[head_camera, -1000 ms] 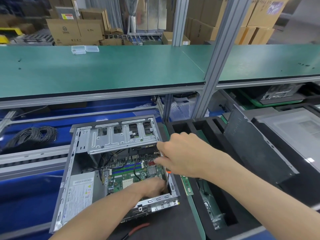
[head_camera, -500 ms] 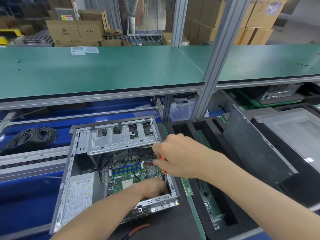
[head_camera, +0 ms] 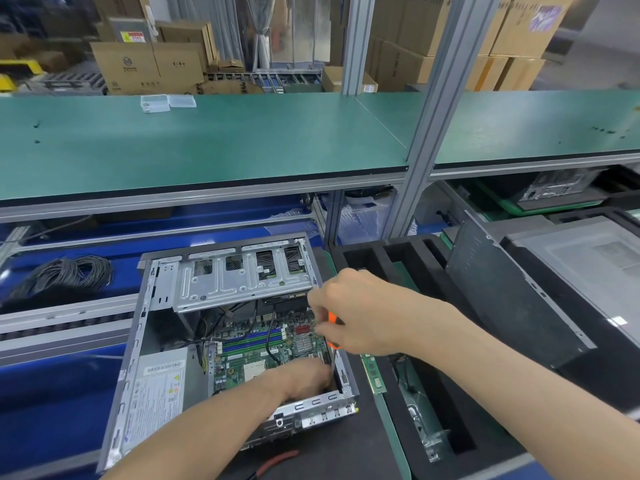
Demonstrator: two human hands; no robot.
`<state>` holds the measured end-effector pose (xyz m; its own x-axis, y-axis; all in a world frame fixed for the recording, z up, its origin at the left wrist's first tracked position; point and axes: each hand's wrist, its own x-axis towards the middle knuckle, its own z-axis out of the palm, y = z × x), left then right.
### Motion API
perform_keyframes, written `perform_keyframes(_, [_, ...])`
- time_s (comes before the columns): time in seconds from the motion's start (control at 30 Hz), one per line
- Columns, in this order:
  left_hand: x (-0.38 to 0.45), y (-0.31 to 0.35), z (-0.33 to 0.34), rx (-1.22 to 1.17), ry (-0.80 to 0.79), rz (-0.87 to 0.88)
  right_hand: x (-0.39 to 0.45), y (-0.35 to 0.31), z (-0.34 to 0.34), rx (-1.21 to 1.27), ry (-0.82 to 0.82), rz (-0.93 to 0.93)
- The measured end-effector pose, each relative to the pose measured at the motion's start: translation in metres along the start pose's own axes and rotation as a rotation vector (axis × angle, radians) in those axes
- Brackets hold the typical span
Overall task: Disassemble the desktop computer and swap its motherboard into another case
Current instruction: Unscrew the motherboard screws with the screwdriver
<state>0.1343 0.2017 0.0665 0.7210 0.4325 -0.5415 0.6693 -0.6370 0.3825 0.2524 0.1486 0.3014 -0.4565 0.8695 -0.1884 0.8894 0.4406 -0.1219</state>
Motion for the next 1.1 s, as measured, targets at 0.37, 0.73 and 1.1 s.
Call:
perform_keyframes(0.37, [0.001,0.005,-0.002,-0.140,-0.058,-0.138,0.001,-0.002,0.002,-0.163,0.093,0.088])
perform_keyframes(0.73, [-0.003,0.013,-0.005,-0.273,-0.045,-0.165,-0.001,-0.005,-0.001,-0.064,0.077,0.004])
perform_keyframes(1.1, [-0.005,0.014,-0.006,-0.301,0.012,-0.123,0.001,0.000,-0.003,0.146,-0.062,-0.099])
